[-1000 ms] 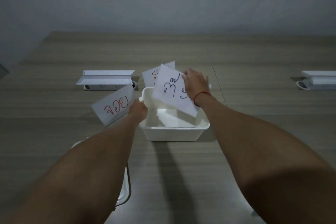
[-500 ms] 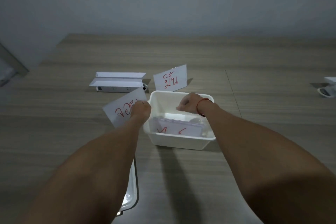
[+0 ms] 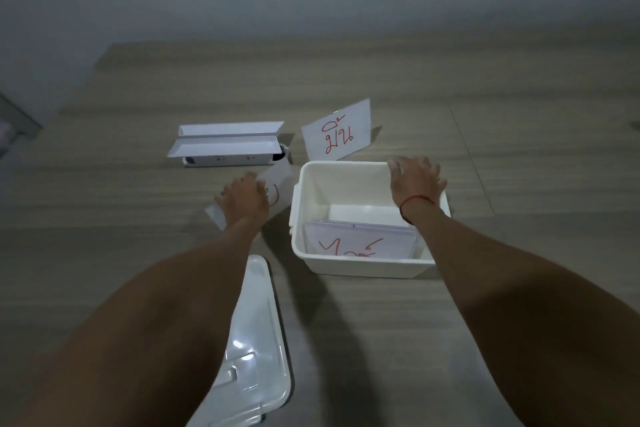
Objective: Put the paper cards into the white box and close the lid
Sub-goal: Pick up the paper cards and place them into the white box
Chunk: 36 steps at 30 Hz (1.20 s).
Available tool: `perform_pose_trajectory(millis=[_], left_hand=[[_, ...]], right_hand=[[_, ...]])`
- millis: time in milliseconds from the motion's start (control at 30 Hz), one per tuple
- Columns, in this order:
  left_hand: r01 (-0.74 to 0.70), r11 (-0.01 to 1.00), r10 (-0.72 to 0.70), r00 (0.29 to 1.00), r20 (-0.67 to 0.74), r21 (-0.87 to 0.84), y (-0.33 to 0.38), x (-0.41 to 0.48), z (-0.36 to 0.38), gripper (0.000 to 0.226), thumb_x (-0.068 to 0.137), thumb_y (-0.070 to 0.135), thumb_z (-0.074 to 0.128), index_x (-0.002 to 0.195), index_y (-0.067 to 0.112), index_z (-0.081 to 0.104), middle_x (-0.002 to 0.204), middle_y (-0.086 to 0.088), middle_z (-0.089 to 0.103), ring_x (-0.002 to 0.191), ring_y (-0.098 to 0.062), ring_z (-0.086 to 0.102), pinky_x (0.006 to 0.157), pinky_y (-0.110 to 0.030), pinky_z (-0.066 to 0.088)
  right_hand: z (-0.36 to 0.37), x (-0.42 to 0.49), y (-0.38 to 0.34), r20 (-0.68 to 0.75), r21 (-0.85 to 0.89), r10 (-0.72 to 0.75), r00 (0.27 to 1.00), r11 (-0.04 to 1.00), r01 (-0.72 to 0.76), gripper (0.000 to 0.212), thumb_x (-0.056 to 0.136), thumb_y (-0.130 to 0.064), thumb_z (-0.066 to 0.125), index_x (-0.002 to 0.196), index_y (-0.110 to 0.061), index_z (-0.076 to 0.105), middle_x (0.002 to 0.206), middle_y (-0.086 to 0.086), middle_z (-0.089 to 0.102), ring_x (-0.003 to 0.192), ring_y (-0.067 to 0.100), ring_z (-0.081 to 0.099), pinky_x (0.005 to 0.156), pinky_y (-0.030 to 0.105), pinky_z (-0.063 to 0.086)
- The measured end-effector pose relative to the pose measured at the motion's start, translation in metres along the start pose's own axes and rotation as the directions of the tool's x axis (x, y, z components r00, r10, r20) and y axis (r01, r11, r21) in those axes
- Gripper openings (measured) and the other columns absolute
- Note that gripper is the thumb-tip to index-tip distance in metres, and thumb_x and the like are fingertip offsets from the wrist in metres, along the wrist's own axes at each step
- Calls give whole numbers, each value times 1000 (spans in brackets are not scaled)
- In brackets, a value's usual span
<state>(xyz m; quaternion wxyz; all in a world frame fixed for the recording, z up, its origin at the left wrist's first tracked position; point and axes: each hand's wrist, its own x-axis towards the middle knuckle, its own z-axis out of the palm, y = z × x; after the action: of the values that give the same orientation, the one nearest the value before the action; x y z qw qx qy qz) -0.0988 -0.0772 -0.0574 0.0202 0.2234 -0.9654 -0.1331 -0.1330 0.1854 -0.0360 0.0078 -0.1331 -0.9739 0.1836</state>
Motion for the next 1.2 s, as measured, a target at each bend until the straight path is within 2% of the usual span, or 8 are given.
perform_pose_trajectory(millis=[133, 300, 500, 667, 800, 900, 1100, 1200], left_hand=[[-73, 994, 68, 996, -59, -78, -5, -4, 8, 36, 101, 36, 35, 111, 11, 58, 113, -15, 62, 112, -32, 53, 98, -45, 32], [-95, 995, 89, 985, -151, -35, 10, -7, -10, 41, 103, 34, 27, 111, 7, 56, 114, -16, 60, 109, -33, 53, 95, -43, 34], [-222, 964, 259, 912, -318, 147, 42, 0, -78, 33, 102, 27, 30, 109, 7, 55, 113, -18, 61, 108, -34, 52, 92, -44, 33], [-397, 916, 393, 847, -358, 66, 86, -20, -104, 36, 103, 33, 28, 101, 8, 54, 107, -15, 60, 102, -31, 50, 90, -39, 30], [-552, 833, 531, 781, -329, 35, 122, -47, -92, 36, 103, 35, 28, 99, 11, 54, 104, -12, 60, 99, -28, 50, 88, -38, 31], [-601, 797, 590, 754, -289, 60, 136, -63, -74, 37, 102, 35, 28, 100, 11, 56, 102, -10, 62, 98, -29, 52, 87, -39, 31], [-614, 787, 616, 779, -119, 55, 118, -91, -28, 36, 102, 36, 28, 99, 13, 55, 101, -6, 62, 94, -27, 52, 88, -37, 35], [-606, 795, 605, 795, 51, 26, 102, -103, -10, 38, 102, 38, 28, 97, 13, 56, 100, -8, 64, 91, -25, 54, 85, -35, 37]], right_hand=[[6, -6, -1, -8, 2, -5, 1000, 1000, 5, 40, 100, -40, 31, 127, -27, 58, 144, 6, 45, 132, 30, 36, 104, 46, 31], [-11, -10, 7, 138, 32, 12, 990, 999, -16, 49, 100, -37, 35, 145, -16, 35, 159, 3, 25, 146, 27, 20, 113, 51, 24], [-37, -20, 32, 249, 80, 124, 961, 986, -148, 42, 96, -20, 43, 136, -9, 41, 141, 17, 49, 130, 36, 47, 107, 46, 40], [-48, -38, 48, 327, 122, 114, 938, 979, -161, 44, 95, -13, 40, 138, -10, 44, 141, 18, 49, 128, 36, 50, 105, 40, 44], [-53, -48, 53, 342, 140, 85, 936, 980, -140, 43, 95, -11, 42, 138, -9, 44, 142, 18, 48, 128, 35, 50, 103, 37, 43], [-56, -51, 56, 344, 159, 72, 936, 978, -133, 42, 94, -10, 43, 136, -9, 47, 140, 18, 50, 128, 35, 50, 103, 38, 43], [-55, -51, 61, 314, 158, 58, 947, 981, -112, 38, 95, -9, 43, 133, -8, 49, 138, 18, 52, 125, 36, 52, 102, 38, 44], [-54, -51, 58, 295, 135, 67, 953, 985, -111, 39, 96, -8, 40, 134, -7, 49, 139, 19, 50, 126, 37, 51, 104, 38, 43]])
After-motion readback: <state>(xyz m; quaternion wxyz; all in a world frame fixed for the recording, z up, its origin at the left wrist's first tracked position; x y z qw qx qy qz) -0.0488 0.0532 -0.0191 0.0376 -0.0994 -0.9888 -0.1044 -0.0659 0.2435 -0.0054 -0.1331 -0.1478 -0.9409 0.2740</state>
